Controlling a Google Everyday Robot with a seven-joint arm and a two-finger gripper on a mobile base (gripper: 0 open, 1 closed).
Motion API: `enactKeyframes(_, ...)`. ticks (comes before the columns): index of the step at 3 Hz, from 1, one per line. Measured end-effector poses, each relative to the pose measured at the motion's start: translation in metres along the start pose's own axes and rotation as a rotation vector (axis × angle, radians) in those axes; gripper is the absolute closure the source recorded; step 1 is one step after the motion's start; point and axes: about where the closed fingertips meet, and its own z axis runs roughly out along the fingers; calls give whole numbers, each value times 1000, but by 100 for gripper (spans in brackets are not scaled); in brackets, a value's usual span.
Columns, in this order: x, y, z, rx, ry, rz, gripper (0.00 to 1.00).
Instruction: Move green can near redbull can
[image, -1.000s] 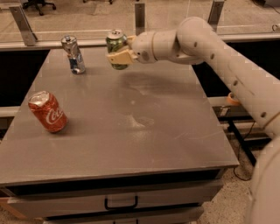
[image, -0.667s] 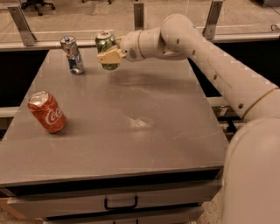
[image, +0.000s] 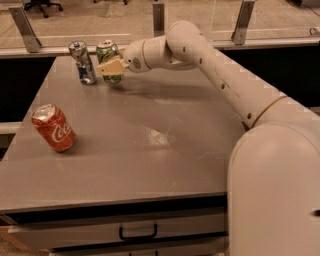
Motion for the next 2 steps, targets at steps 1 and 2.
enactKeyframes(1,-3,7,21,-25,-5,-19,30)
enactKeyframes(2,2,10,34,-33,-9,-37,7)
